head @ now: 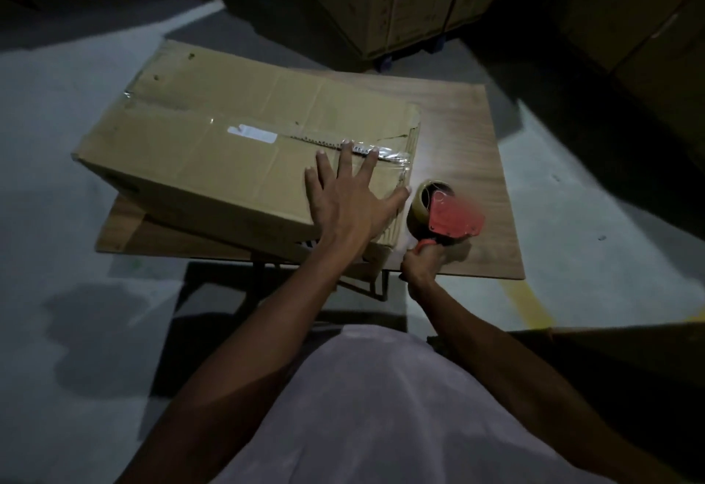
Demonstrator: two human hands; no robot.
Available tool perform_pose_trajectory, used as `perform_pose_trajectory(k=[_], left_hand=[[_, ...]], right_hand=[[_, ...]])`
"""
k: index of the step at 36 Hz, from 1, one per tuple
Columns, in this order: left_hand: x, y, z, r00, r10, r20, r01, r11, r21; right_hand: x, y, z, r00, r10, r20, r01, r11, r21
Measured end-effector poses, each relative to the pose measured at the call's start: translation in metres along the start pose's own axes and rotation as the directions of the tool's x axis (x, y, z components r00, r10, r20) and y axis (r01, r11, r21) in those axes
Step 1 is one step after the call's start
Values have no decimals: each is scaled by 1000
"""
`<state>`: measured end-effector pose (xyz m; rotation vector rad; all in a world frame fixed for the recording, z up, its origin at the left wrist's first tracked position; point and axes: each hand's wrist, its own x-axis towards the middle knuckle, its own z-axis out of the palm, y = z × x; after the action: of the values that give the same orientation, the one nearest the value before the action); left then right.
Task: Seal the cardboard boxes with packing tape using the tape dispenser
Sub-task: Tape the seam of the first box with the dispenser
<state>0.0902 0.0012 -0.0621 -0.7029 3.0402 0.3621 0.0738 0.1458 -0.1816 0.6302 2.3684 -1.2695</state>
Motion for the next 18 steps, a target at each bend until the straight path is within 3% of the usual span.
perform_pose_trajectory(k=[4,8,12,15,18], left_hand=[[1,3,-1,1000,1,3,-1,1000,0],[4,7,-2,1000,8,-4,-8,1000,3],[6,9,-2,1000,11,10,-11,1000,2],[6,8,-2,1000,15,24,-16,1000,14],[6,6,-2,999,35,41,-36,999,22]], right_hand=[[0,-4,-16,994,-70,81,72,997,-23],[3,-26,-36,944,22,329,32,987,-157],[0,-44,-50,933,59,355,20,977,-214],[-1,-61,-51,946,-51,319,101,985,-141],[-8,-82,-50,936,-183,301,136,976,170]])
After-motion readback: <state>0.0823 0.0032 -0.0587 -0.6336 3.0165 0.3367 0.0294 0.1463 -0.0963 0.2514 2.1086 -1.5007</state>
